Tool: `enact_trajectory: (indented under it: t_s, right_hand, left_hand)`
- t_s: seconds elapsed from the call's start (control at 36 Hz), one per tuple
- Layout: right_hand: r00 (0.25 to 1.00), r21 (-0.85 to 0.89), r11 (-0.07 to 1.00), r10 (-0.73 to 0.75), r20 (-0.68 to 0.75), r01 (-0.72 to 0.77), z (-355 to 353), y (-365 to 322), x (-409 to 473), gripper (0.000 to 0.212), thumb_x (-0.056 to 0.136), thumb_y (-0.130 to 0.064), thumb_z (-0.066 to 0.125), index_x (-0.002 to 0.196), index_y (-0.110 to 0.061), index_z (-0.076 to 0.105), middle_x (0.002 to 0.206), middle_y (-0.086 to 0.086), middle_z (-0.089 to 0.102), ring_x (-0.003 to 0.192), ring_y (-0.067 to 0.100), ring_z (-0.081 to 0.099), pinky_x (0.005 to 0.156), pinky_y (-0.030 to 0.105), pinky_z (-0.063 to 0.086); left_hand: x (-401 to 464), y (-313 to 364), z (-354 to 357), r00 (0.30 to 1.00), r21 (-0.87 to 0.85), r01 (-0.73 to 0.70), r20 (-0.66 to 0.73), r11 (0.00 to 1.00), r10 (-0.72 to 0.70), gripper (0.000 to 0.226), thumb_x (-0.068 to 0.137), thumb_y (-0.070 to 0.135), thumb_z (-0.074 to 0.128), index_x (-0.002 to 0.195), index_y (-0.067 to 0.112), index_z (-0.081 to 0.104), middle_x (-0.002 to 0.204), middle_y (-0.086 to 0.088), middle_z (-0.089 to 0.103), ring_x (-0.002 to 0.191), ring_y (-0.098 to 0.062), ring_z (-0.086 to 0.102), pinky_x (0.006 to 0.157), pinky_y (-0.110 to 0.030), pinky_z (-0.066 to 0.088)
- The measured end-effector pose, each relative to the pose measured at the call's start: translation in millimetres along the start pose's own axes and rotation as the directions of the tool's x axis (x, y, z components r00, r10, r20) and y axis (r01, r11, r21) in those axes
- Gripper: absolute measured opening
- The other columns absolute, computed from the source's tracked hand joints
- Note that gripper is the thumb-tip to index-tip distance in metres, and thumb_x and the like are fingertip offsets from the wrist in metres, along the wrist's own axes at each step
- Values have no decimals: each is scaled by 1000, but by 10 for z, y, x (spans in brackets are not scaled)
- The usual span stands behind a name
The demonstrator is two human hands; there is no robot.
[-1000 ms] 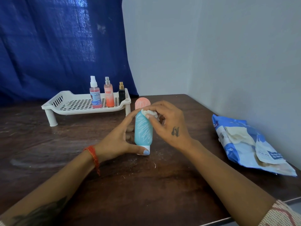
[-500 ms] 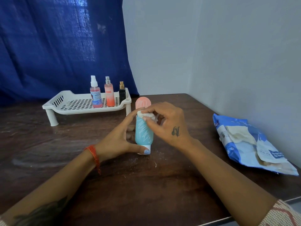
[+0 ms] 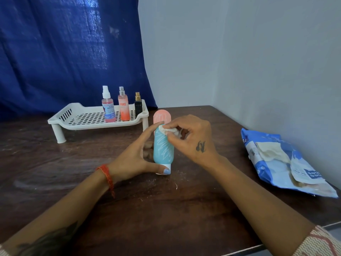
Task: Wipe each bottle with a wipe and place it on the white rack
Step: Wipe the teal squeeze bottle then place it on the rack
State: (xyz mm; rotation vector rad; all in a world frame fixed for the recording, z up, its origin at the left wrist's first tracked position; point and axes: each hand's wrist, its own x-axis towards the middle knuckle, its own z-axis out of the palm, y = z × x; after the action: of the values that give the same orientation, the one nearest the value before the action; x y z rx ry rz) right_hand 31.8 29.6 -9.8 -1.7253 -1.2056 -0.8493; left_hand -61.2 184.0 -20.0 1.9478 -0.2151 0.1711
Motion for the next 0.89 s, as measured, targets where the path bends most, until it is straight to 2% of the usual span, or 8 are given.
enact_trajectory:
  t_s: [0.11, 0.19, 0.28, 0.36, 0.53, 0.69, 0.81, 0.89]
  right_hand:
    - [999, -35, 999, -15, -44, 14, 52, -7, -23, 23, 81, -22, 67, 100, -10, 71, 96, 3, 71, 86, 13, 63, 72, 27, 52]
    - [998, -16, 998, -66, -2, 66, 69, -40, -17, 23, 83, -22, 66, 103, -12, 71, 99, 1, 71, 90, 13, 63, 77, 23, 49]
    - [997, 33, 997, -67, 23, 66, 49, -44, -4, 21, 81, -21, 68, 100, -12, 72, 97, 0, 72, 87, 9, 62, 72, 22, 50]
    - [1000, 53, 998, -23, 9, 22, 15, -29, 2, 23, 78, -25, 66, 95, -11, 73, 91, 1, 72, 80, 8, 61, 66, 24, 53]
    - [999, -18, 1000, 9, -34, -10, 53, 0, -13, 22, 80, -20, 69, 100, -10, 71, 94, 3, 71, 83, 13, 62, 68, 31, 54]
    - [998, 70, 996, -52, 31, 50, 40, -60, 0, 19, 79, -16, 70, 98, -12, 72, 94, 0, 72, 85, 9, 61, 69, 22, 50]
    - [1000, 68, 998, -16, 13, 15, 9, -18, 6, 19, 74, -20, 69, 89, -10, 73, 86, 1, 72, 77, 11, 61, 64, 27, 53]
    - [1000, 11, 1000, 7, -16, -7, 19, -2, 5, 19, 76, -18, 69, 93, -10, 72, 88, 2, 71, 78, 12, 61, 65, 31, 53]
  left_hand:
    - [-6, 8, 10, 1000, 3, -9, -15, 1000, 9, 103, 56, 11, 84, 130, 53, 26, 120, -2, 63, 105, -15, 65, 85, -31, 56]
    - [-10, 5, 4, 1000, 10, -2, -17, 1000, 2, 103, 56, 12, 84, 131, 51, 25, 119, -3, 64, 104, -16, 66, 87, -33, 55]
    - [-3, -2, -8, 1000, 16, -6, -10, 1000, 6, 105, 60, 8, 85, 137, 47, 24, 122, -2, 62, 107, -16, 64, 88, -33, 55]
    - [-4, 3, -2, 1000, 7, -14, -9, 1000, 14, 104, 59, 8, 85, 133, 51, 26, 120, -3, 64, 105, -17, 65, 87, -32, 55]
    - [-7, 9, 9, 1000, 13, -9, -29, 1000, 10, 102, 56, 10, 84, 129, 52, 27, 116, -4, 65, 102, -16, 67, 84, -31, 56]
    - [-7, -3, -7, 1000, 1, -21, -19, 1000, 21, 103, 59, 4, 86, 132, 49, 28, 118, -5, 65, 104, -20, 66, 86, -35, 56]
    - [2, -1, 8, 1000, -8, -21, -20, 1000, 21, 104, 58, 4, 84, 133, 49, 27, 118, -4, 65, 103, -18, 66, 84, -32, 56]
    - [-11, 7, 12, 999, -11, -21, -27, 1000, 21, 101, 54, 9, 84, 129, 50, 30, 113, -5, 67, 101, -18, 67, 82, -30, 56]
